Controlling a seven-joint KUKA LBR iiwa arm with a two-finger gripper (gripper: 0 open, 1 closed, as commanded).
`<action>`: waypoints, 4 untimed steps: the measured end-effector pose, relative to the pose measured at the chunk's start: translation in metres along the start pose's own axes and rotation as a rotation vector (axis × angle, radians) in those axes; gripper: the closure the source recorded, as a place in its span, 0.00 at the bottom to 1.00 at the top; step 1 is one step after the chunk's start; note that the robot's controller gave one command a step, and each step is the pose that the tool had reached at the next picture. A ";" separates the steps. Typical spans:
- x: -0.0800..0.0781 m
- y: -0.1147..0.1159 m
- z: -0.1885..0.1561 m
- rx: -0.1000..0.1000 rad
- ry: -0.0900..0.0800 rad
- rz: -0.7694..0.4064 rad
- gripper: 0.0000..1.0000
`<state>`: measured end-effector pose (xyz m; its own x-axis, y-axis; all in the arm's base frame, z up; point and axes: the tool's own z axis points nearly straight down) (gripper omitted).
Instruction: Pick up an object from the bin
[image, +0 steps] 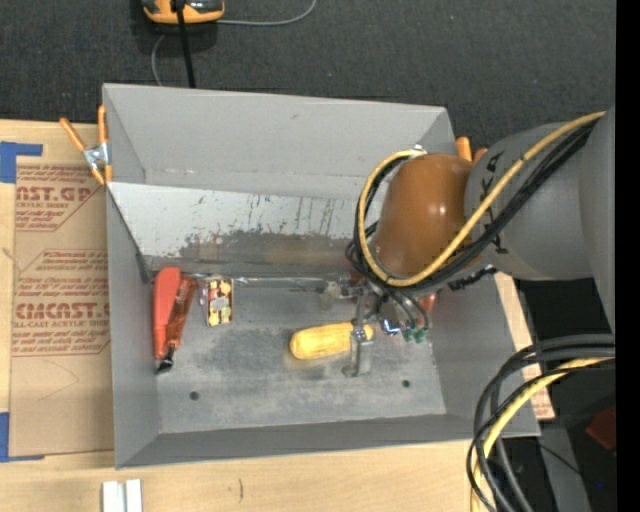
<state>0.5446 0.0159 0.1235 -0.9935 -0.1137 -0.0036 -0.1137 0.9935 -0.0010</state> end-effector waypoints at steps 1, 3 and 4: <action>0.006 0.004 0.040 -0.001 0.002 0.049 0.00; 0.008 0.004 0.054 -0.001 -0.002 0.092 1.00; 0.008 0.004 0.052 -0.001 0.000 0.092 1.00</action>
Offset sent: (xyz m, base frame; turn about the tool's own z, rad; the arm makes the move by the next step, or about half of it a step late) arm -0.0082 0.0020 -0.0535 0.0924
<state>0.5361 0.0186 0.0719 -0.9998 -0.0219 -0.0035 -0.0219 0.9998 0.0006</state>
